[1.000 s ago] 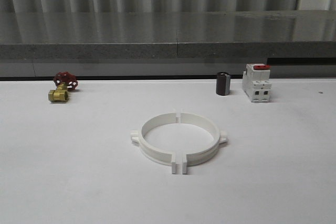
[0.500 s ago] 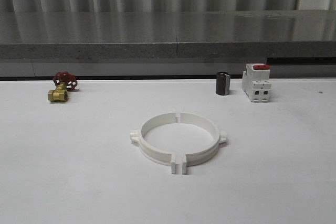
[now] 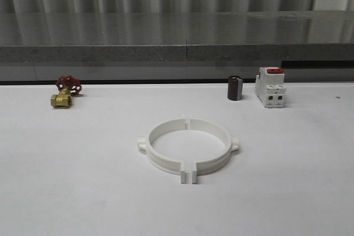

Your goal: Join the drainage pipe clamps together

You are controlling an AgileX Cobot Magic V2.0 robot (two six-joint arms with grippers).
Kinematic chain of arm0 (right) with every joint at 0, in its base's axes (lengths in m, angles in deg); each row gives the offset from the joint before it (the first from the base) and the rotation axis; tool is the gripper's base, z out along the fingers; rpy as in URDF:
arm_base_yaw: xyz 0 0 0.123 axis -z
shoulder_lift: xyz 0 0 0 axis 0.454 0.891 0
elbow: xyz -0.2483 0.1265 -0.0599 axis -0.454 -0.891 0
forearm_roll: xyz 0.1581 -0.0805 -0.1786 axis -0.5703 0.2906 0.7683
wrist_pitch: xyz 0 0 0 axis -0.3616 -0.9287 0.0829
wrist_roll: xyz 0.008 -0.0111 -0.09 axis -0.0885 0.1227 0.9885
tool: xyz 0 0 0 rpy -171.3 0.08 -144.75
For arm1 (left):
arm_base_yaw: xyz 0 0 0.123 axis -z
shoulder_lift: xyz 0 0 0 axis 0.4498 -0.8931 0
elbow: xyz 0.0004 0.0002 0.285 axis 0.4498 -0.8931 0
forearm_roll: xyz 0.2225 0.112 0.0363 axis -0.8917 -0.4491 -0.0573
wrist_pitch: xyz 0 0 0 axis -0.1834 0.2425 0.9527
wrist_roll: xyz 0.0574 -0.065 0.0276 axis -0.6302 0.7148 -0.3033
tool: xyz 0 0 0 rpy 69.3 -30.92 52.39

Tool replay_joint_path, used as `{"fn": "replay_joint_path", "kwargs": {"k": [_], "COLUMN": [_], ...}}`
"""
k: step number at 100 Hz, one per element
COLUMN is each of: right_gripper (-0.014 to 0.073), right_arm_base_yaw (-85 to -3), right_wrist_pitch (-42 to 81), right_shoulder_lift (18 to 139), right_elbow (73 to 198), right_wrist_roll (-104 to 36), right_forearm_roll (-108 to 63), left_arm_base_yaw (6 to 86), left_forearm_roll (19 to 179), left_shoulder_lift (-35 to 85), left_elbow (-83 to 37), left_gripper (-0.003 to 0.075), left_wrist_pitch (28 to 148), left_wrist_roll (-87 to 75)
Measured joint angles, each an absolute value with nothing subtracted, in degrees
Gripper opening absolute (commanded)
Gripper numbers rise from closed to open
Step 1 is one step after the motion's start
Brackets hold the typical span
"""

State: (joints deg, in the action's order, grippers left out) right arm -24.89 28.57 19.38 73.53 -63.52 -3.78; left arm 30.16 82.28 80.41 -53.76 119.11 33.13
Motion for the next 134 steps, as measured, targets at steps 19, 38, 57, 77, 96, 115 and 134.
{"fn": "replay_joint_path", "kwargs": {"k": [19, 38, 57, 77, 96, 115, 134], "right_gripper": [-0.0066, -0.0066, -0.0066, -0.0066, -0.0066, -0.0066, -0.0066], "right_arm_base_yaw": [-24.9, -24.9, -24.9, -24.9, -24.9, -24.9, -24.9], "right_wrist_pitch": [28.6, 28.6, 28.6, 28.6, 28.6, 28.6, 28.6], "right_shoulder_lift": [19.4, 19.4, 19.4, 19.3, 19.3, 19.3, 19.3], "right_elbow": [73.5, 73.5, 73.5, 73.5, 73.5, 73.5, 73.5], "right_wrist_roll": [-63.5, -63.5, -63.5, -63.5, -63.5, -63.5, -63.5], "right_forearm_roll": [-3.8, -3.8, -3.8, -3.8, -3.8, -3.8, -3.8], "left_arm_base_yaw": [30.2, 30.2, 30.2, 30.2, 30.2, 30.2, 30.2], "left_forearm_roll": [76.1, 72.6, 74.0, 74.2, 74.4, 74.4, 74.4], "left_shoulder_lift": [80.4, 82.0, 82.7, 82.7, 82.7, 82.7, 82.7], "left_elbow": [-62.1, -74.8, -80.4, -80.4, -80.4, -80.4, -80.4], "left_gripper": [-0.0020, -0.0020, -0.0020, -0.0020, -0.0020, -0.0020, -0.0020], "left_wrist_pitch": [103.5, 86.3, 82.1, 82.8, 82.9, 82.9, 82.9], "left_wrist_roll": [33.9, 37.1, 37.7, 37.7, 37.7, 37.7, 37.7]}}
